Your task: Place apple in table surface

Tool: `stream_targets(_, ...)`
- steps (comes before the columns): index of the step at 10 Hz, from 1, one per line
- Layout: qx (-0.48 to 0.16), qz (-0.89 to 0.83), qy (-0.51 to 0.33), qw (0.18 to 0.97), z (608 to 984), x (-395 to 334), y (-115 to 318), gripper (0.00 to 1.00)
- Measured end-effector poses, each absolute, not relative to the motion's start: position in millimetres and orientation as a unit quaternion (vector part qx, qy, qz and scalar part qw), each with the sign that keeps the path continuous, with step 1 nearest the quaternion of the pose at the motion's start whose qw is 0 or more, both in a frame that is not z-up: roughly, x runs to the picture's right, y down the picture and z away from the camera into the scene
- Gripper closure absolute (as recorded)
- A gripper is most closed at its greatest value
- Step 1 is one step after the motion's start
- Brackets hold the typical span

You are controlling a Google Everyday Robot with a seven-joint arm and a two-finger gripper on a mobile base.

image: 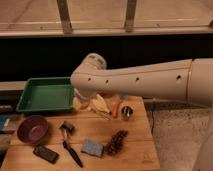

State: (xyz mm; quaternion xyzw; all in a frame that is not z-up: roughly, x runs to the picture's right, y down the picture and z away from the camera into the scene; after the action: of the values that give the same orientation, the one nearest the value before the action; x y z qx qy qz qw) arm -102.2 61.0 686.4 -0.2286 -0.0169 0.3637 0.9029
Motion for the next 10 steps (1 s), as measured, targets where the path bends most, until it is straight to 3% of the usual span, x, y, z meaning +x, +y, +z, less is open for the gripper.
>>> stream_targets(7,-0.275,0.352,0.056,0.893,790,-115,164,1.0)
stream_targets(10,-0.297,0.359,0.088,0.881,818,-118,194,1.0)
